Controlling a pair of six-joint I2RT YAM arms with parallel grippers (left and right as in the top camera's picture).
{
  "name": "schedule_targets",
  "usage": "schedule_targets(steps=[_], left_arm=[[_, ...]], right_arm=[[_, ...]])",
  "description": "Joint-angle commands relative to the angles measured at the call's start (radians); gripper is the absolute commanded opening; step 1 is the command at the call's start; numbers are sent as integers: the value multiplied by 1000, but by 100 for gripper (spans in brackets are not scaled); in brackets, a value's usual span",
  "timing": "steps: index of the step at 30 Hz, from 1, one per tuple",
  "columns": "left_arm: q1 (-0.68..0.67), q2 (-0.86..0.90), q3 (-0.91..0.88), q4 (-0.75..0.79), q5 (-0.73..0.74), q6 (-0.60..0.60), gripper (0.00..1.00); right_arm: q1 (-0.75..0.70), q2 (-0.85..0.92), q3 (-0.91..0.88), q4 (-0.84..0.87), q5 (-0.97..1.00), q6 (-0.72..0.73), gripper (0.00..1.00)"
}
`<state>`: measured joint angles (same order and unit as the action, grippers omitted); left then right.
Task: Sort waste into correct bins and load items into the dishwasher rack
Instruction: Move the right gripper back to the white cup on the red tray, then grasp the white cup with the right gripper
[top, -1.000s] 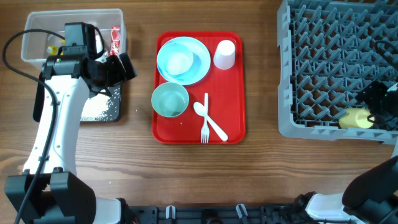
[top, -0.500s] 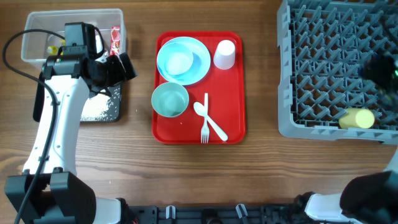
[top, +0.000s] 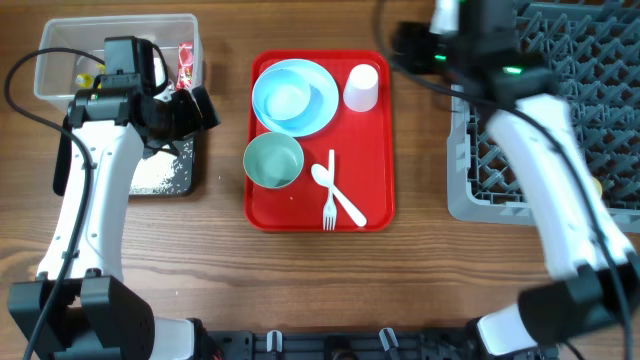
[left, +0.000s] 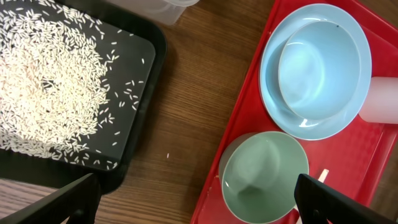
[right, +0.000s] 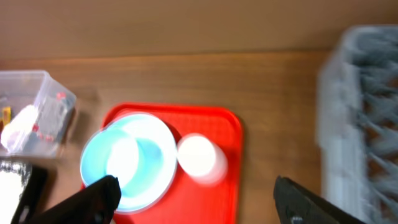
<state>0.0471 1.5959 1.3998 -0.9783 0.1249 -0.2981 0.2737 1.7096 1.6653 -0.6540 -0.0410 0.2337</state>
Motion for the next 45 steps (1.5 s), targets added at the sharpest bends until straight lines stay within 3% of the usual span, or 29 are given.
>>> schedule_targets(steps=[1, 7, 14, 31, 36, 45], left_arm=[[3, -2, 6, -4, -6, 2, 100], [3, -2, 6, -13, -7, 2, 100], [3, -2, 6, -13, -7, 2, 100], [3, 3, 6, -6, -7, 2, 100], [3, 9, 6, -6, -7, 2, 100], [3, 10, 6, 3, -7, 2, 100]], right_arm=[[35, 167, 8, 76, 61, 58, 84], [39, 367, 8, 135, 24, 59, 84], [40, 456, 8, 163, 16, 55, 84], [44, 520, 8, 211, -34, 28, 83], [44, 518, 8, 217, -31, 29, 76], [43, 491, 9, 235, -19, -25, 75]])
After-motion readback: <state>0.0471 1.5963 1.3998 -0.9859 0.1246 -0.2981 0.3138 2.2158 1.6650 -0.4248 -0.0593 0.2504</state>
